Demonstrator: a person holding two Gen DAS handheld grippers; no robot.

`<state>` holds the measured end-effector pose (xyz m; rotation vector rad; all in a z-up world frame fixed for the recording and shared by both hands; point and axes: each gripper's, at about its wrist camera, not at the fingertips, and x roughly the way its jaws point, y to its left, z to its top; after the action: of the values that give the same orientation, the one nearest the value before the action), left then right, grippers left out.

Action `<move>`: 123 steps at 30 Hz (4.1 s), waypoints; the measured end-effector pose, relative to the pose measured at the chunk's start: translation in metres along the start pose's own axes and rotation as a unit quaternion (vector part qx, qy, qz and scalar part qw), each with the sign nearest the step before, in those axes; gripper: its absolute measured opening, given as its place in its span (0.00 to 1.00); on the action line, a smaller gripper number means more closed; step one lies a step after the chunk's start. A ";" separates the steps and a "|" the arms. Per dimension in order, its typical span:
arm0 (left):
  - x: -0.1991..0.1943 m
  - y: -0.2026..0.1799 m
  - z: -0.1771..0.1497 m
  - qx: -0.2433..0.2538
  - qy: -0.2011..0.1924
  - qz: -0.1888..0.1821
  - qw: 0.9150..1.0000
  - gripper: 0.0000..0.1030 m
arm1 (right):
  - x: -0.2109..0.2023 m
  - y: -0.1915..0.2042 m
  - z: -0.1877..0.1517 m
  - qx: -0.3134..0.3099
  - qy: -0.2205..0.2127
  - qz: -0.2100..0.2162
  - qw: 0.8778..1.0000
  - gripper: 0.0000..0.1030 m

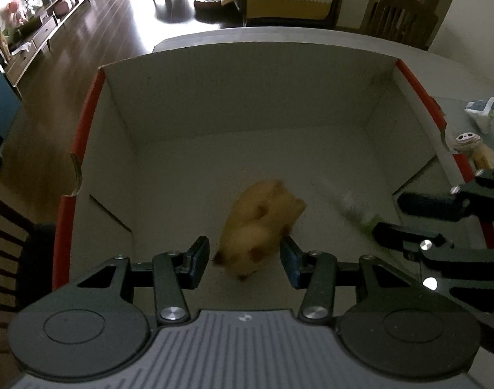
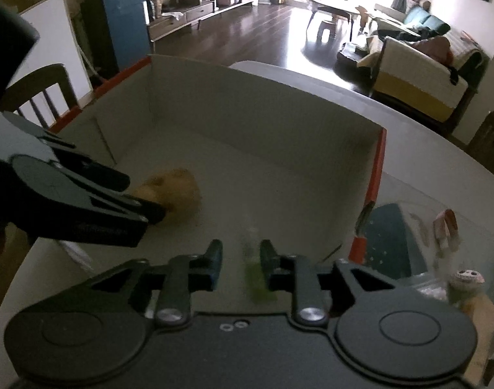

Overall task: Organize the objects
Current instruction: 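Withdraw both grippers from the box back over the table, then grasp the snack packet with left gripper while right gripper grasps black packet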

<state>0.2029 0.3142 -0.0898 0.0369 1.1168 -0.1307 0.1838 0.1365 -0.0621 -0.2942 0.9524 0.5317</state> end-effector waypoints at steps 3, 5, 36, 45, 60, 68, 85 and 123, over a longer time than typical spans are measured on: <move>-0.006 -0.005 -0.005 0.000 -0.009 0.000 1.000 0.46 | -0.014 -0.001 -0.002 -0.001 -0.009 0.012 1.000 0.37; -0.012 -0.006 -0.007 -0.003 -0.016 -0.001 1.000 0.46 | -0.024 -0.005 -0.001 0.001 -0.017 0.014 1.000 0.38; -0.112 -0.069 -0.040 -0.022 -0.120 0.016 0.992 0.75 | -0.124 -0.055 -0.037 0.001 -0.104 0.056 0.993 0.76; -0.123 -0.107 -0.048 -0.038 -0.137 0.007 0.990 0.85 | -0.141 -0.087 -0.065 0.011 -0.114 0.045 0.992 0.78; -0.099 -0.196 -0.057 -0.046 -0.137 -0.013 0.989 1.00 | -0.147 -0.175 -0.144 0.028 -0.067 0.001 0.997 0.80; -0.071 -0.246 -0.058 -0.018 -0.118 -0.009 0.993 1.00 | -0.145 -0.233 -0.178 0.041 -0.045 -0.033 0.998 0.80; 0.005 -0.288 -0.045 -0.035 -0.085 0.028 0.995 1.00 | -0.102 -0.320 -0.194 0.054 -0.021 -0.065 0.996 0.79; 0.048 -0.283 -0.034 -0.049 -0.076 0.051 0.995 0.46 | -0.040 -0.312 -0.174 -0.112 0.018 -0.012 0.993 0.53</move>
<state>0.1585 0.0331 -0.1373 -0.0031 0.9652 0.0134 0.2169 -0.2164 -0.1230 -0.5180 0.9243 0.6141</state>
